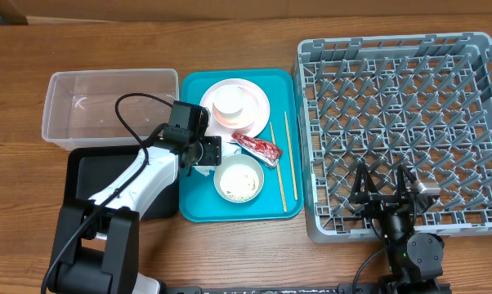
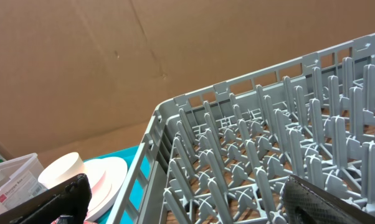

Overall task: Sort waste into correct bins and load items into the dishwasher
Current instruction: 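Lower the left gripper and pinch the white tissue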

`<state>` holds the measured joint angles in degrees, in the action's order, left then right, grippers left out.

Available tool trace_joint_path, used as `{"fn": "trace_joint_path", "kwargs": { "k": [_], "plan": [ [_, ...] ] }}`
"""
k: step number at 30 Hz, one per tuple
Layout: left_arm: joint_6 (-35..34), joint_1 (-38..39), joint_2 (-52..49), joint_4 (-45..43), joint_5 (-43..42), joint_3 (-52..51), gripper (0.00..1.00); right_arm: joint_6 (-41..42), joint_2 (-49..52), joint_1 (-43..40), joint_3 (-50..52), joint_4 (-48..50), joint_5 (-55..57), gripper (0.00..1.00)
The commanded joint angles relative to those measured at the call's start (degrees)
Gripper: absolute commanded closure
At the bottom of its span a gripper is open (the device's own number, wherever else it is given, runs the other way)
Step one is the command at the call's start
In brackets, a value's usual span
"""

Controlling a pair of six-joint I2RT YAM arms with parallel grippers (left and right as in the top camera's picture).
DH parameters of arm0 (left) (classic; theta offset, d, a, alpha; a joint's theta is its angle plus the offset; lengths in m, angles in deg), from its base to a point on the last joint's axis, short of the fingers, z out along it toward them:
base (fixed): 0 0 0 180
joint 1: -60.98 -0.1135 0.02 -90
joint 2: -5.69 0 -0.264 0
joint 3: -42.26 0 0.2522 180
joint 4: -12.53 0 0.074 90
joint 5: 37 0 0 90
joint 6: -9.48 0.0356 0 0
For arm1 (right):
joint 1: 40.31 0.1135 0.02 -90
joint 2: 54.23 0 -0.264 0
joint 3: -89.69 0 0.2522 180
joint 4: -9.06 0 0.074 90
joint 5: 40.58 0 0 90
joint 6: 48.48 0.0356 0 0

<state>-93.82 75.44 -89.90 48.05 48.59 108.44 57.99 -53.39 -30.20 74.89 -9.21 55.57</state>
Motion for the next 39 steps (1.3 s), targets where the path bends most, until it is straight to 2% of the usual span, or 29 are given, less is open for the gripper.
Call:
{"fn": "trace_joint_path", "kwargs": {
  "k": [1, 5, 10, 16, 21, 24, 34, 39],
  "plan": [
    [0.66, 0.83, 0.24, -0.15, 0.33, -0.31, 0.23, 0.0, -0.5, -0.39, 0.59, 0.33, -0.28, 0.0],
    [0.9, 1.46, 0.24, 3.02, 0.39, 2.34, 0.11, 0.0, -0.5, -0.39, 0.59, 0.31, -0.28, 0.0],
    [2.01, 2.36, 0.24, 7.28, 0.55, 6.82, 0.08, 0.0, -0.5, -0.39, 0.59, 0.31, -0.28, 0.0],
    [3.52, 2.51, 0.26, 11.63, 1.09, 12.15, 0.13, 0.0, -0.5, -0.39, 0.59, 0.33, -0.28, 0.0],
    [3.72, 2.51, 0.11, 11.45, 8.39, 11.74, 0.2, 0.0, -0.5, -0.39, 0.59, 0.31, -0.28, 0.0],
    [3.91, 2.51, -0.35, 11.04, 8.39, 10.97, 0.25, 0.0, -0.5, -0.39, 0.59, 0.33, -0.28, 0.0],
    [3.89, 2.51, -7.8, 9.44, 7.26, 10.32, 0.25, 0.0, -0.5, -0.39, 0.59, 0.31, -0.28, 0.0],
    [3.89, 2.62, -11.17, 9.49, 7.21, 10.32, 0.34, 0.0, -0.5, -0.39, 0.59, 0.31, -0.28, 0.0]
  ]
}}
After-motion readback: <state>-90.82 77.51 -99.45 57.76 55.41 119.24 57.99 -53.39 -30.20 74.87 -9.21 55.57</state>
